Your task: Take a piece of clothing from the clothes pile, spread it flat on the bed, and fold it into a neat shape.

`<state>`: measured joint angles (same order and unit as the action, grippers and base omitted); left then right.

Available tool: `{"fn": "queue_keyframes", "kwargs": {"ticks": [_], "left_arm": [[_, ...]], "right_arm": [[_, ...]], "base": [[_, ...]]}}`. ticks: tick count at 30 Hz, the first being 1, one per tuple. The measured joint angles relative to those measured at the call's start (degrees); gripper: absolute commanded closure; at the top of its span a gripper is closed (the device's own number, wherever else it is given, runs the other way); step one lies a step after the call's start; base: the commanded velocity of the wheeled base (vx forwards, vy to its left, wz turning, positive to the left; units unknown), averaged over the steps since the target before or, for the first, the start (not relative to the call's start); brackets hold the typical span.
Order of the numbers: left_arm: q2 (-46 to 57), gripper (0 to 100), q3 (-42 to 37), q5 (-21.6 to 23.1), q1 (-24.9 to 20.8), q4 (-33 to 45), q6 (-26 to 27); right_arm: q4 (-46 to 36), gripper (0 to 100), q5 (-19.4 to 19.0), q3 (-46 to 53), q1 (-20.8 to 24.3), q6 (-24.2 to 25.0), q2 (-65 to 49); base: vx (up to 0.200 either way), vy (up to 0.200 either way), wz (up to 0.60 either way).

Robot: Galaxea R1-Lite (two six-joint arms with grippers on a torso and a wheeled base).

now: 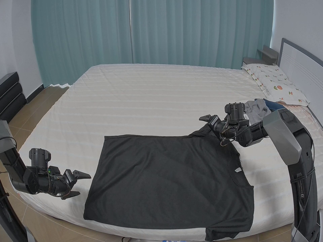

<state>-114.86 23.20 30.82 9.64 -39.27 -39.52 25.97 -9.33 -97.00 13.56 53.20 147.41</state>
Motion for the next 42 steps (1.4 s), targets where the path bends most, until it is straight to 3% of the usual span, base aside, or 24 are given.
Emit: {"fn": "queue_keyframes", "kwargs": {"ticks": [6, 13, 19, 26, 34, 38, 42], "left_arm": [[0.0, 0, 0.0, 0.02, 0.0, 0.0, 0.0], [0.0, 0, 0.0, 0.02, 0.0, -0.01, 0.0], [0.02, 0, 0.0, 0.02, 0.0, 0.0, 0.0], [0.02, 0, 0.0, 0.02, 0.0, 0.0, 0.0], [0.02, 0, -0.09, 0.0, 0.0, 0.0, 0.0], [0.02, 0, -0.09, 0.0, 0.0, 0.0, -0.02], [0.02, 0, -0.09, 0.0, 0.0, 0.0, 0.0]], "right_arm": [[-3.3, 0, 1.52, -5.62, 1.32, 0.17, 2.4], [-7.11, 0, 7.47, -15.63, 2.86, -0.6, 9.73], [-6.81, 0, 8.18, -17.34, 3.08, -1.01, 12.92], [3.82, 0, 7.78, -17.6, 3.15, -1.0, 14.93], [10.4, 0, 6.16, -17.6, 3.52, -1.34, 16.74], [18.09, 0, 5.41, -17.58, 3.47, -1.66, 14.73], [19.98, 0, 4.16, -17.63, 2.93, -3.79, 10.29]], "base": [[0.0, 0.0, 0.0], [0.0, 0.0, 0.0], [0.0, 0.0, 0.0], [0.0, 0.0, 0.0], [0.0, 0.0, 0.0], [0.0, 0.0, 0.0], [0.0, 0.0, 0.0]]}}
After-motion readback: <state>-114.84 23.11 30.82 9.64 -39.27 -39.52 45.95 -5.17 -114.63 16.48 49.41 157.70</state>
